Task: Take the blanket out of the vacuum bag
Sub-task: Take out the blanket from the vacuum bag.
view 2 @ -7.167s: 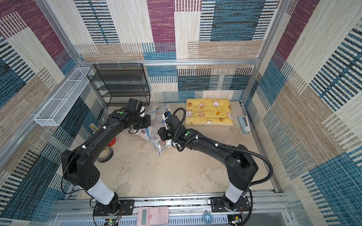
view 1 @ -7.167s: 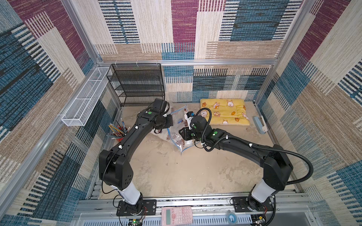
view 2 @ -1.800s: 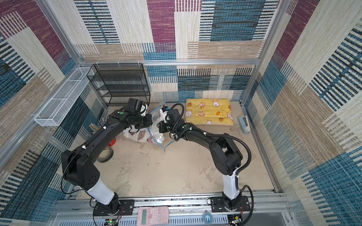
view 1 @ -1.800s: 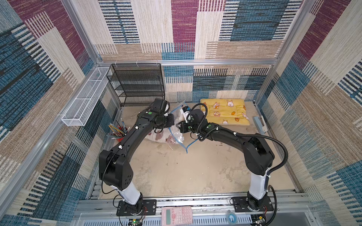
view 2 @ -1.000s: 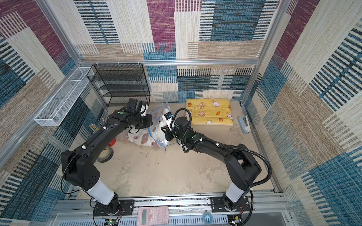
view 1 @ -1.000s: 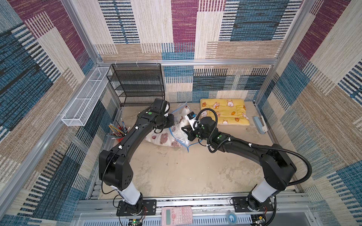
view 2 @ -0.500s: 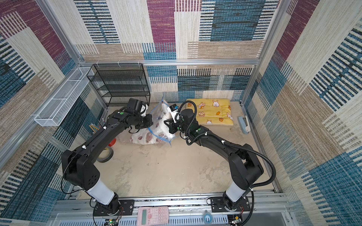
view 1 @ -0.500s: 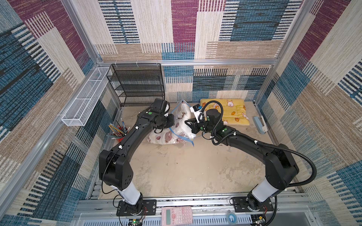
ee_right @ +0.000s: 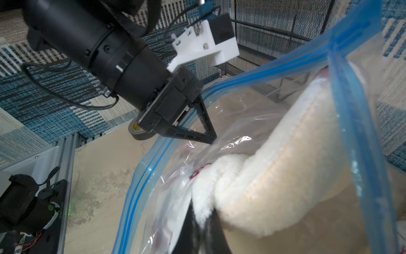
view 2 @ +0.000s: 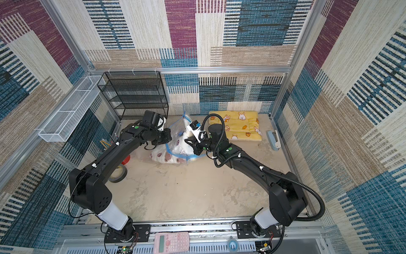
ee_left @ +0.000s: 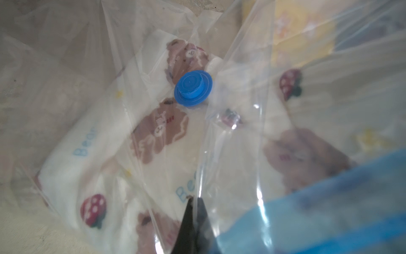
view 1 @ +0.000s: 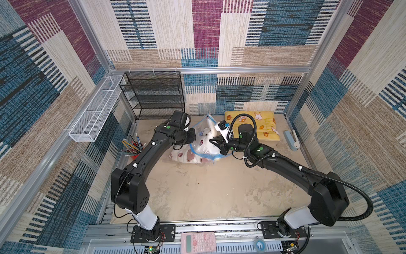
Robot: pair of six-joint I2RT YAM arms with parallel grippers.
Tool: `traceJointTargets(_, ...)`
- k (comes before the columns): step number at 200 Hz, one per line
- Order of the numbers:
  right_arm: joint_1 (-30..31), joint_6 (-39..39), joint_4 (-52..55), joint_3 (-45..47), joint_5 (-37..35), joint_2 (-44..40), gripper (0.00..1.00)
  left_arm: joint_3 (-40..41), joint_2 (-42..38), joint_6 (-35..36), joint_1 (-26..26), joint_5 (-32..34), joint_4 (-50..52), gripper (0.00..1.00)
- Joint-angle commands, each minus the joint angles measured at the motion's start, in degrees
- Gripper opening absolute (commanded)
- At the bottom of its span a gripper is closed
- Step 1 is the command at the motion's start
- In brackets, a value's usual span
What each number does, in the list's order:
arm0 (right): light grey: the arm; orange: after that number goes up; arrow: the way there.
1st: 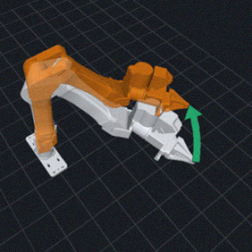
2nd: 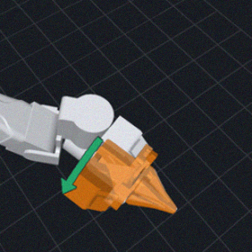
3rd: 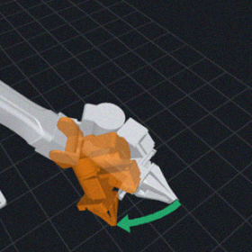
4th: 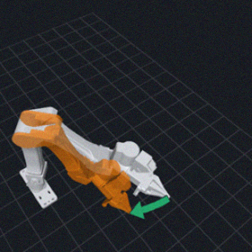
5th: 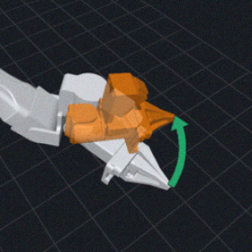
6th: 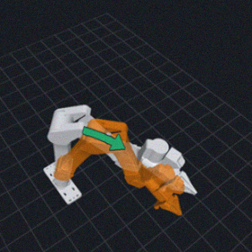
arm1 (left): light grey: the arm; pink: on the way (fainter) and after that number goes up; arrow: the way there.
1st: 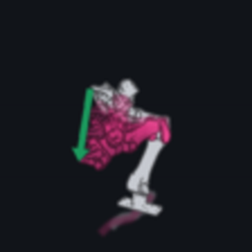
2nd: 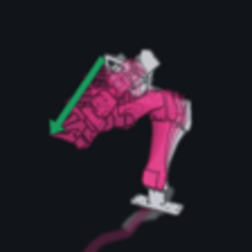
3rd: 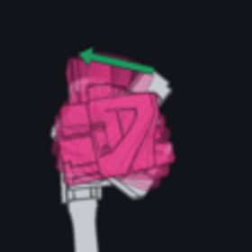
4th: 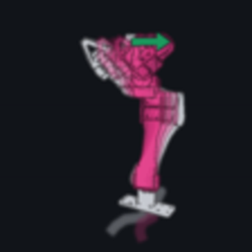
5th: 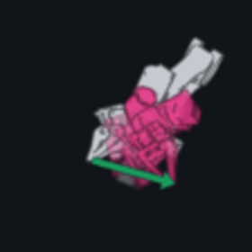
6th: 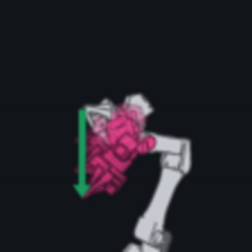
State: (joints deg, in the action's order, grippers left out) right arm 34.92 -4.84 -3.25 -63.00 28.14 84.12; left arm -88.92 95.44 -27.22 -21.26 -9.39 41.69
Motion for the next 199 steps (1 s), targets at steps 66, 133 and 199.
traceJointTargets(66,0.9,-19.6,-5.0,6.4,11.5,-4.5,0.00,0.1,0.0,-0.3,0.1,0.4,-0.2,0.00)
traceJointTargets(133,1.4,-16.3,-13.9,11.0,2.1,-9.1,0.00,-0.1,0.0,-0.2,0.0,0.4,-0.2,0.00)
traceJointTargets(199,0.9,1.7,-7.5,2.1,-0.2,-4.8,0.00,0.1,0.0,-0.2,0.0,0.5,-0.2,0.00)
